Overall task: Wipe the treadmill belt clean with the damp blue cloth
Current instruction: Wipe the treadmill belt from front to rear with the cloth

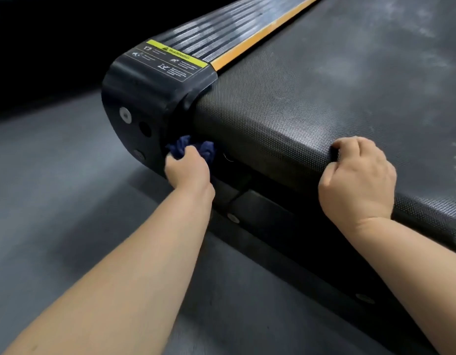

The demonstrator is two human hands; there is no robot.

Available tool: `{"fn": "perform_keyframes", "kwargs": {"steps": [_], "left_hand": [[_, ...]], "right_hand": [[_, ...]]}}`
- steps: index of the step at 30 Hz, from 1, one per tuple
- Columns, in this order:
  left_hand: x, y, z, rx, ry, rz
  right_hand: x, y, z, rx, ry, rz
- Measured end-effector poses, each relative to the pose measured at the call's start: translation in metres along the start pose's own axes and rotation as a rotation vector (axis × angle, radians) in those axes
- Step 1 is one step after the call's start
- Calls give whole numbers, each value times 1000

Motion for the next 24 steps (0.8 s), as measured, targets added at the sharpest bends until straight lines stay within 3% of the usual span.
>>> {"fn": "perform_keyframes", "kwargs": {"steps": [8, 11, 16, 19, 24], "left_hand": [[34, -9, 52, 20, -116, -28], [43, -32, 90, 39, -256, -109], [24, -14, 50, 37, -72, -95], [34, -13, 61, -63, -103, -86], [64, -53, 130, -70, -168, -64]], "right_hand": [[6, 2, 1, -10, 28, 24], [3, 3, 1, -6, -32, 0], [-28, 27, -2, -26, -106, -106], [-50, 62, 7, 4, -68, -66], [-58, 78, 22, -55, 12, -79]]}}
Point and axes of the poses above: each hand's wrist, its own z-axis away from the middle knuckle, its own x-axis out of the palm, y = z × x, the point moved 6 cm from there along -z, towards the middle knuckle, and after that the axes turned 12 degrees about -z, right-handed, at the moved point
